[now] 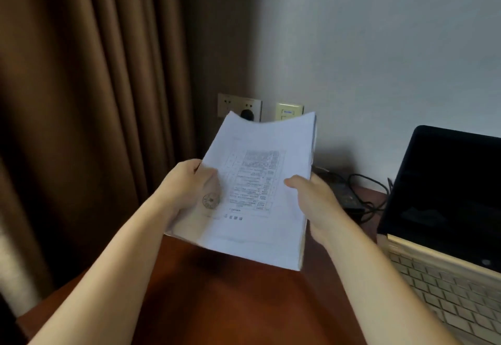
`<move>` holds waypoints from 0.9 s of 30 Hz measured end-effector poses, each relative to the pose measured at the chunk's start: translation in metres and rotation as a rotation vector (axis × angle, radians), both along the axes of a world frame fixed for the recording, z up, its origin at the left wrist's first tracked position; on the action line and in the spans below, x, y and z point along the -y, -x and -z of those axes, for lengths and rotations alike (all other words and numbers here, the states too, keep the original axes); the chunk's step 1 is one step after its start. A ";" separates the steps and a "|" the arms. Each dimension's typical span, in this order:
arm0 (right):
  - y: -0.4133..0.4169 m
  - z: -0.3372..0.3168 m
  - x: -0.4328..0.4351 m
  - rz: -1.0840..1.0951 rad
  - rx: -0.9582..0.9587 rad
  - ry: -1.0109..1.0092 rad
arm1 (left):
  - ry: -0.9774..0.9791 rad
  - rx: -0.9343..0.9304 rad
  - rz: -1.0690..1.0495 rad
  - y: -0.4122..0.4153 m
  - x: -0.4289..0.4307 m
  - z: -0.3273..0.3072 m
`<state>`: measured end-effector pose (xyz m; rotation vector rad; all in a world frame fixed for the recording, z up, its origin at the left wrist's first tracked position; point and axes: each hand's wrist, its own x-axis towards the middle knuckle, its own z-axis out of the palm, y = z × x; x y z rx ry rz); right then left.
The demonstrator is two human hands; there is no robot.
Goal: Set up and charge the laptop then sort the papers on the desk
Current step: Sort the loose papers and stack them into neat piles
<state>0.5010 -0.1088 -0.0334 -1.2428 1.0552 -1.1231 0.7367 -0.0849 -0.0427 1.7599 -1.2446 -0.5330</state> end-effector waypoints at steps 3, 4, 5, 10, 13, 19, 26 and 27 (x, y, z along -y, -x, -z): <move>-0.022 0.020 -0.006 0.000 -0.036 -0.095 | -0.178 0.166 -0.017 -0.014 0.002 0.009; -0.028 0.025 -0.008 -0.021 -0.044 -0.129 | -0.227 0.204 -0.021 -0.018 0.004 0.012; -0.032 0.029 -0.011 -0.047 -0.058 -0.159 | -0.267 0.235 -0.031 -0.021 0.006 0.015; -0.031 0.034 -0.010 -0.130 -0.112 -0.234 | -0.388 0.442 -0.128 -0.028 0.012 0.026; -0.025 0.033 -0.011 -0.164 -0.203 -0.259 | -0.426 0.504 -0.169 -0.025 0.009 0.026; -0.019 0.032 -0.012 -0.303 -0.373 -0.324 | -0.425 0.527 -0.166 -0.020 0.004 0.022; -0.016 0.027 -0.014 -0.310 -0.629 -0.316 | -0.446 0.556 -0.181 -0.016 0.001 0.019; -0.016 0.027 -0.013 -0.303 -0.687 -0.309 | -0.442 0.559 -0.187 -0.016 0.001 0.019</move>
